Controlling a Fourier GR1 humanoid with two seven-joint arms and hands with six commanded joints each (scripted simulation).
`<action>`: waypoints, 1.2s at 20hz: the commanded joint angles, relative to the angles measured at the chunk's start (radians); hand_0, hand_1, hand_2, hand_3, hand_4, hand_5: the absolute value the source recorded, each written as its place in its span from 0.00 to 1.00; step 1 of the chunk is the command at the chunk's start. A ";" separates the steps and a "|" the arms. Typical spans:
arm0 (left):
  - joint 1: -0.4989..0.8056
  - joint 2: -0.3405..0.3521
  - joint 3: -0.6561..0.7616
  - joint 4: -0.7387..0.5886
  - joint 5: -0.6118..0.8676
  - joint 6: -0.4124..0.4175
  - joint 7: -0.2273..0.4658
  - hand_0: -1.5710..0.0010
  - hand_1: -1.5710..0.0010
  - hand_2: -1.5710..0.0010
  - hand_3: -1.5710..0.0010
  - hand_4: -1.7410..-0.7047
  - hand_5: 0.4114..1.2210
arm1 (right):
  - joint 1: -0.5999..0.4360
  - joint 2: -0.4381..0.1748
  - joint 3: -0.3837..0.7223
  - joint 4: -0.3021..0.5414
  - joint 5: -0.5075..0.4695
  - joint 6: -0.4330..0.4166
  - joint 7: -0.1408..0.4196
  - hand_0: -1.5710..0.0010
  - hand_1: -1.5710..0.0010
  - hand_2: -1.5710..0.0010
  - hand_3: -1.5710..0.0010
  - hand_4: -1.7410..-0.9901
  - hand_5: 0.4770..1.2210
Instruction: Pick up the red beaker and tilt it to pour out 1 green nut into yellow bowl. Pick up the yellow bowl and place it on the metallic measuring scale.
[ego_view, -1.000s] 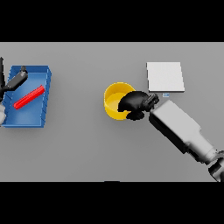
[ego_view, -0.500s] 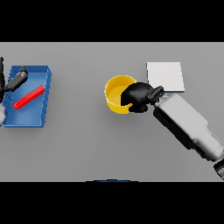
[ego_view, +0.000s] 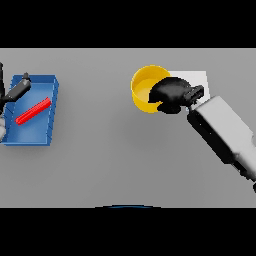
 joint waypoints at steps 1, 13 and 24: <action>0.005 0.008 -0.001 -0.007 -0.005 0.006 0.007 1.00 1.00 1.00 1.00 0.96 0.36 | -0.006 -0.002 -0.008 -0.001 0.001 -0.006 0.008 0.00 0.00 0.06 0.18 0.00 1.00; 0.032 0.014 0.004 -0.034 0.006 0.000 0.007 1.00 1.00 1.00 1.00 0.98 0.34 | -0.047 -0.090 -0.130 0.302 0.042 -0.221 -0.077 0.00 0.00 0.05 0.24 0.00 1.00; 0.021 0.013 0.008 -0.024 0.005 -0.003 0.016 1.00 1.00 1.00 1.00 0.98 0.33 | -0.064 -0.040 -0.153 0.539 0.061 -0.332 -0.139 0.00 0.00 0.14 0.13 0.00 1.00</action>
